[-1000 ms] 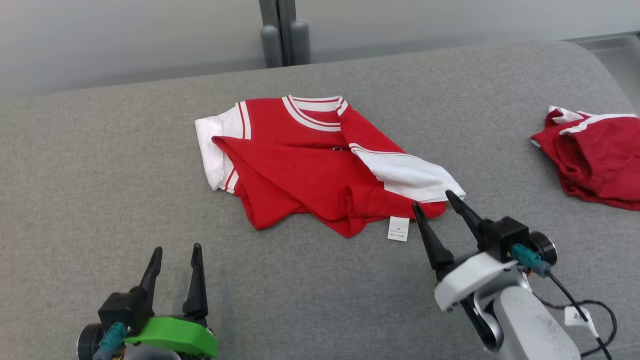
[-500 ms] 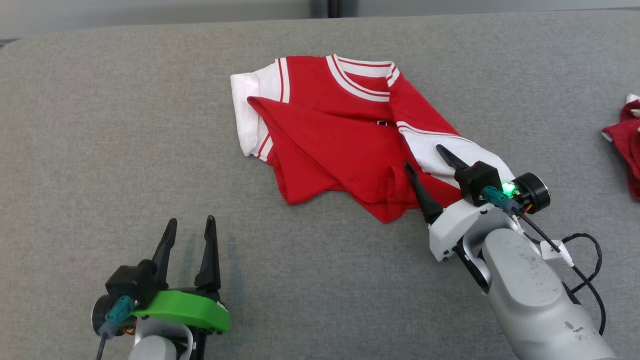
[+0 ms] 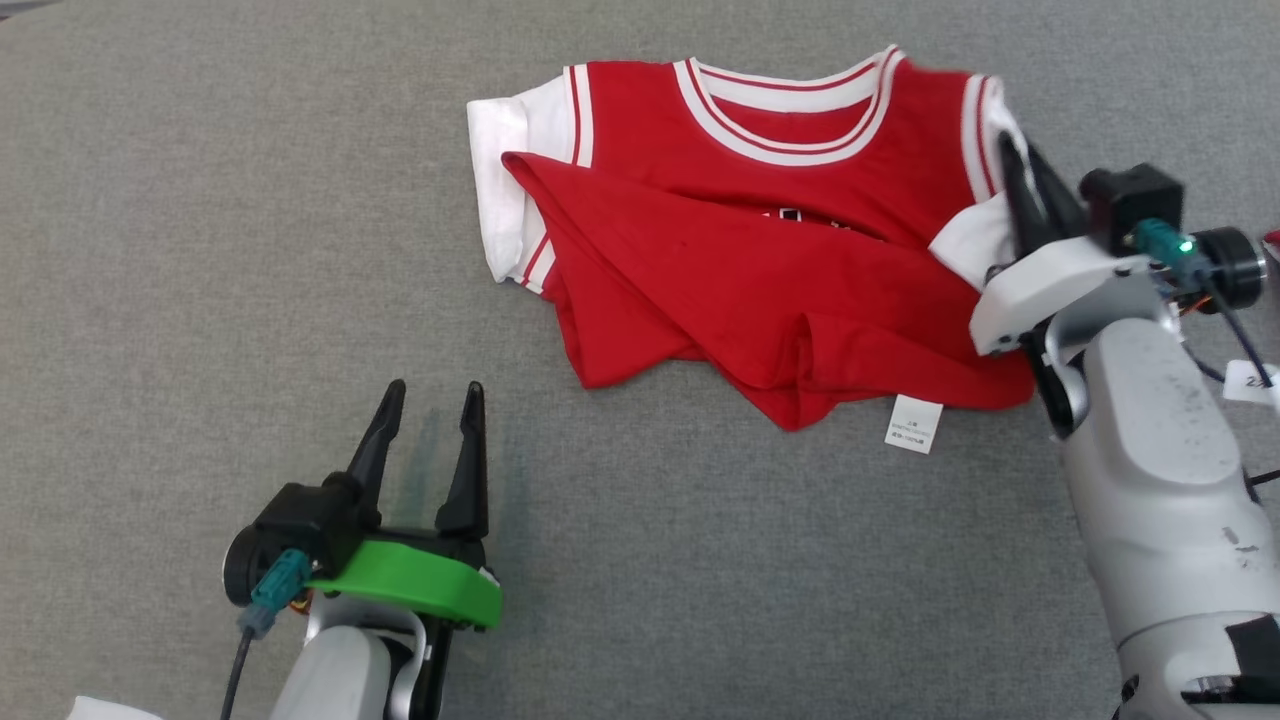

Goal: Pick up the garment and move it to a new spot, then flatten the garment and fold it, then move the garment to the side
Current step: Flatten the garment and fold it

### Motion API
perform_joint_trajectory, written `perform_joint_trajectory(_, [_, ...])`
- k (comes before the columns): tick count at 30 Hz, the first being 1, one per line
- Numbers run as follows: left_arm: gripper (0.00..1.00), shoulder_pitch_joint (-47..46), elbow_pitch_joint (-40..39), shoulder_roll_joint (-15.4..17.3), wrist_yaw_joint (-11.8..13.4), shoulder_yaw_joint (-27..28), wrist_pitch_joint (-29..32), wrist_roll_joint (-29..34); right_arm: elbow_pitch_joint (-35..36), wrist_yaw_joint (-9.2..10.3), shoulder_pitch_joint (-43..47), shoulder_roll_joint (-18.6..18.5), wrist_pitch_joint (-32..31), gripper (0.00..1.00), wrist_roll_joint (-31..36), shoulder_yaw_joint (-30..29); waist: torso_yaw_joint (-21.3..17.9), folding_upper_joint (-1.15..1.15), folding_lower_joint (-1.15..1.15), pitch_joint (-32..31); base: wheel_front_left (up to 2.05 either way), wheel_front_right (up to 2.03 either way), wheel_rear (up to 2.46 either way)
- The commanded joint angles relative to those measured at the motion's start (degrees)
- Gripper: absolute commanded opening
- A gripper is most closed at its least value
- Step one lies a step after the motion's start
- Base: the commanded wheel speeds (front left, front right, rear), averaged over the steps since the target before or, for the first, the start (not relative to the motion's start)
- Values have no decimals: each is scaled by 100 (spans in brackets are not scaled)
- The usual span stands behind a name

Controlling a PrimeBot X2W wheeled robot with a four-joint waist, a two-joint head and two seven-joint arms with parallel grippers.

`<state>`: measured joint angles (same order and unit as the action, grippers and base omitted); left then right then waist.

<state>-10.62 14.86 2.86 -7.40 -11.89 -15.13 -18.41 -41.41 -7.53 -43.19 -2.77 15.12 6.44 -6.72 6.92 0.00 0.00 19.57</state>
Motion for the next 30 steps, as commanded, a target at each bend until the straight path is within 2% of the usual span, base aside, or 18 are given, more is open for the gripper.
perform_joint_trajectory(1, [100, -128, -51, 16, -9, -86, 0, 15, -5, 9, -101, -26, 2, 0, 165, -311, -10, 0, 0, 85, 0, 0, 0])
perform_joint_trajectory(3, [100, -212, -89, 15, -9, -273, 0, 13, -70, 9, -197, -78, 2, 0, 512, -776, -11, 0, 0, 133, 0, 0, 0])
perform_joint_trajectory(4, [100, -251, -103, 15, -9, -354, 0, 13, -107, 10, -214, -134, 2, 29, 687, -1024, -12, 0, 0, 148, 0, 0, 0])
perform_joint_trajectory(5, [100, -297, -109, 15, -9, -468, 0, 17, -159, 10, -210, -191, 2, 100, 916, -1311, -13, 0, 0, 162, 0, 0, 0])
perform_joint_trajectory(9, [100, -438, -137, 18, -9, -797, 0, -33, -54, 9, -40, -145, 2, 100, 1564, -2209, -45, 0, 0, 187, 0, 0, 0])
perform_joint_trajectory(13, [100, -546, -125, 18, -9, -1084, -1, -57, 290, 9, 145, -79, 3, 100, 1711, -2511, -178, 0, 0, 155, 0, 0, 0])
perform_joint_trajectory(16, [100, -599, -117, 40, -9, -1232, 0, -68, 612, 9, 345, -28, 2, 100, 1494, -2310, -321, 0, 0, 117, 0, 0, 0])
perform_joint_trajectory(21, [100, -785, 16, 84, -9, -1652, 0, -166, 1224, 9, 786, -29, 2, 100, 513, -1455, -602, 0, 0, 74, 0, 0, 0])
perform_joint_trajectory(25, [100, -966, 218, 136, -9, -2105, 0, -469, 1676, 9, 1231, -25, 2, 100, -132, -826, -891, 0, 0, 49, 0, 0, 0])
perform_joint_trajectory(30, [100, -1290, 579, 291, -9, -2626, -1, -833, 1931, 9, 1644, -25, 2, 100, -678, -311, -1267, 0, 0, 61, 0, 0, 0])
